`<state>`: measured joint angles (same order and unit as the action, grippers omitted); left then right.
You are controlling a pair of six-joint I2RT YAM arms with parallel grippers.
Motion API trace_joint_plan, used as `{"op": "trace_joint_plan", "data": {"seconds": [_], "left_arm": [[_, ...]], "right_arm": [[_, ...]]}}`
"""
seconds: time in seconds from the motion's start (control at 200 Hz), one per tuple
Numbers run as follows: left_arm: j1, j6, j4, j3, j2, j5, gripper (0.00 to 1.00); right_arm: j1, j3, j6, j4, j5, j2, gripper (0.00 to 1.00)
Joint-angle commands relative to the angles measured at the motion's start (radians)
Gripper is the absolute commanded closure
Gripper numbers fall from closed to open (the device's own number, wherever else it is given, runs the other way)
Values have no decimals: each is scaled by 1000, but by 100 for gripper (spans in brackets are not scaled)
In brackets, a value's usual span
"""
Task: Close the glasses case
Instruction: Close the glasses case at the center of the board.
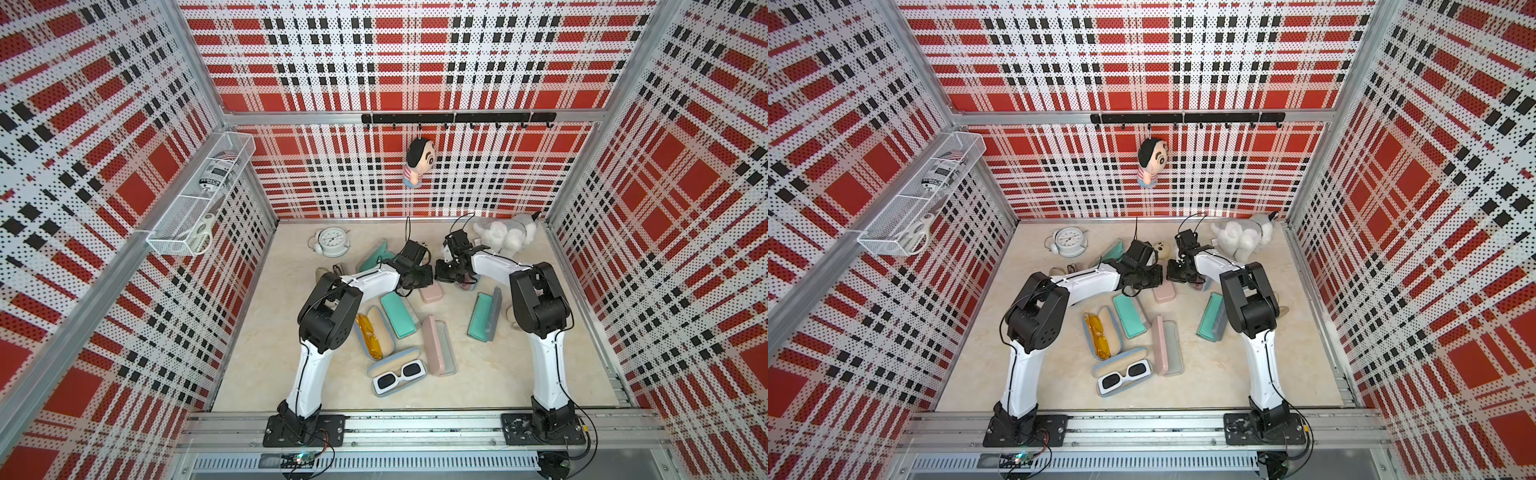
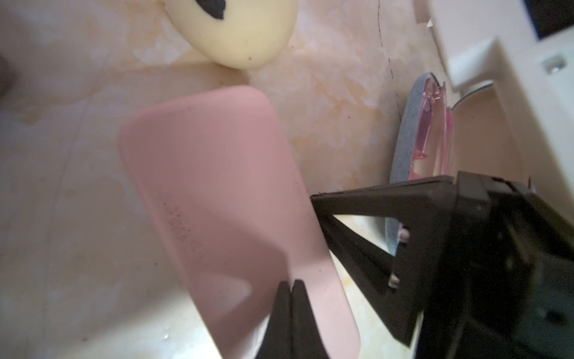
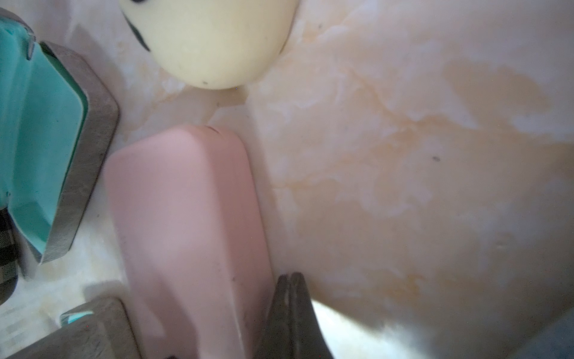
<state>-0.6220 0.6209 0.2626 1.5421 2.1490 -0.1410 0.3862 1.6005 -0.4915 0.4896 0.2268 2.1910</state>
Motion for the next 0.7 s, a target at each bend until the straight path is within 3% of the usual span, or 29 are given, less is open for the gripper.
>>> {"op": "trace_joint_plan", "data": {"seconds": [0.0,0.17,0.351,0.526,0.696], "left_arm": [[11,-19,4,16,-83,35,100],[40,-45,27,43,-193,81,100],[133,-74,47,-3,-326,106,100],[270,-84,32,-113,-412,82,100],[364,-101,13,-171,-409,56,100]], "right_arm": [[6,-6,-5,28,-69,-88,99],[7,-9,-6,69,-155,-193,98],[35,15,-5,94,-116,-276,99],[126,115,24,137,-101,-232,100],[168,190,-3,107,-69,-114,100]]}}
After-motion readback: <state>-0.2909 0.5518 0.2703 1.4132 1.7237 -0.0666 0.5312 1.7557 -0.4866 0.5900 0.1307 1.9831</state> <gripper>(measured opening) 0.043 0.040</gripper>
